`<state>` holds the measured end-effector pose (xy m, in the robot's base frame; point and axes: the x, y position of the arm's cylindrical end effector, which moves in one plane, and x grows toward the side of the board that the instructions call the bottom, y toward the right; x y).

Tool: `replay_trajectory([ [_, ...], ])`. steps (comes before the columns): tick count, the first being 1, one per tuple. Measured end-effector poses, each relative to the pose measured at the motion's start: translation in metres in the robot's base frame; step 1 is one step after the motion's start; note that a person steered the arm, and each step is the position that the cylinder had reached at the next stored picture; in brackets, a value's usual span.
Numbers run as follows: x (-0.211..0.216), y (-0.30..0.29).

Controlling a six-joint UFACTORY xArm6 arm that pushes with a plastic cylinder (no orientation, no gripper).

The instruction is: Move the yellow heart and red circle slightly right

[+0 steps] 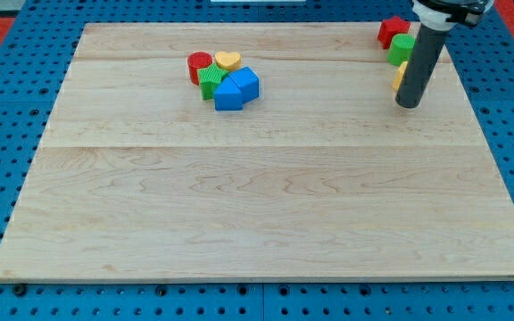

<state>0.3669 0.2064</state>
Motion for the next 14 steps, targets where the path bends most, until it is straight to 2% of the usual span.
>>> replay_trajectory([
  [2, -0.026, 0.0],
  [4, -0.033, -0.002],
  [5, -0.021, -0.053],
  [8, -0.108, -0.254],
  [9, -0.116, -0.323],
  [10, -0.097, -0.374],
  [11, -0.072, -0.374],
  [14, -0.056, -0.323],
])
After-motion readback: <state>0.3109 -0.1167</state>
